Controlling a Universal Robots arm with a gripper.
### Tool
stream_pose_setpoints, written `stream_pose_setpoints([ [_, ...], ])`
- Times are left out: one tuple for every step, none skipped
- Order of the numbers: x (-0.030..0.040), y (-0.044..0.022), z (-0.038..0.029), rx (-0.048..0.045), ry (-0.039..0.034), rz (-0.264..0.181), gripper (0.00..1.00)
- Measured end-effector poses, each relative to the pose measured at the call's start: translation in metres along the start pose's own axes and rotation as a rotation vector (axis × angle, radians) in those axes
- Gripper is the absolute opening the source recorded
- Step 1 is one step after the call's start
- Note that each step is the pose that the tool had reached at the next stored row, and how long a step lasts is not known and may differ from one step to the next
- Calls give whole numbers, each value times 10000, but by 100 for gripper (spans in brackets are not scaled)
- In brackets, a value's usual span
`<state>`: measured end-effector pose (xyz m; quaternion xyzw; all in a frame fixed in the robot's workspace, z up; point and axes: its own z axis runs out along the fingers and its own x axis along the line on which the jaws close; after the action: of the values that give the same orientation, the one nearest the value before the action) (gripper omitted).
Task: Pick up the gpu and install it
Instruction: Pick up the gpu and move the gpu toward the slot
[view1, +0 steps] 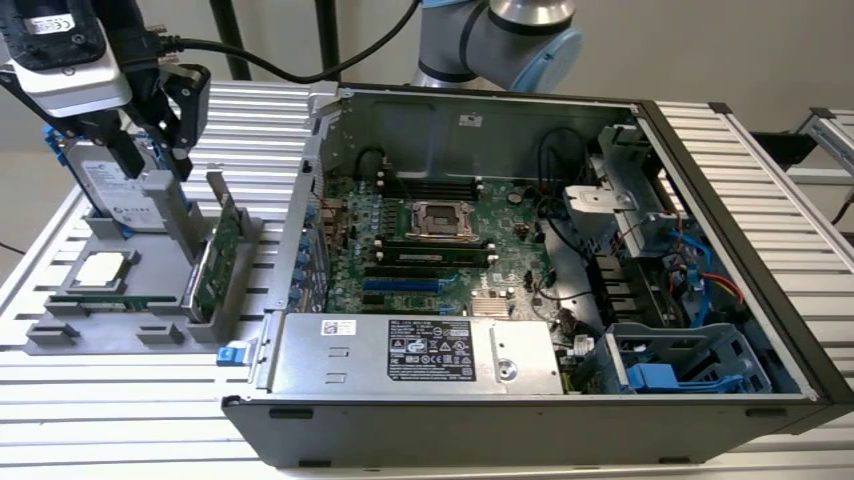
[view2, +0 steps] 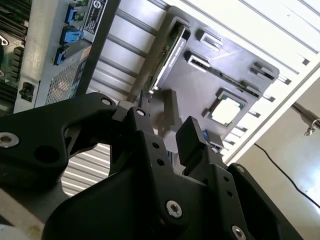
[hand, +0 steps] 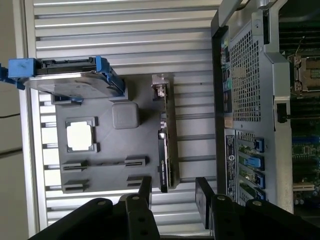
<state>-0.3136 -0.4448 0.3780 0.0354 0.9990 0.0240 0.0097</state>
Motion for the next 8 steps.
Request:
stream_pose_setpoints([
  [0, 0, 0, 0, 1, 0, 100],
  [0, 0, 0, 0, 2, 0, 100],
  [0, 0, 3, -1, 1, 0, 100],
  [0, 0, 6, -1, 0, 0, 100],
  [0, 0, 9, -2, 0, 0, 100],
  [0, -1, 12, 0, 1, 0, 100],
  [0, -1, 17, 0, 1, 0, 100],
  [0, -1, 22, 0, 1, 0, 100],
])
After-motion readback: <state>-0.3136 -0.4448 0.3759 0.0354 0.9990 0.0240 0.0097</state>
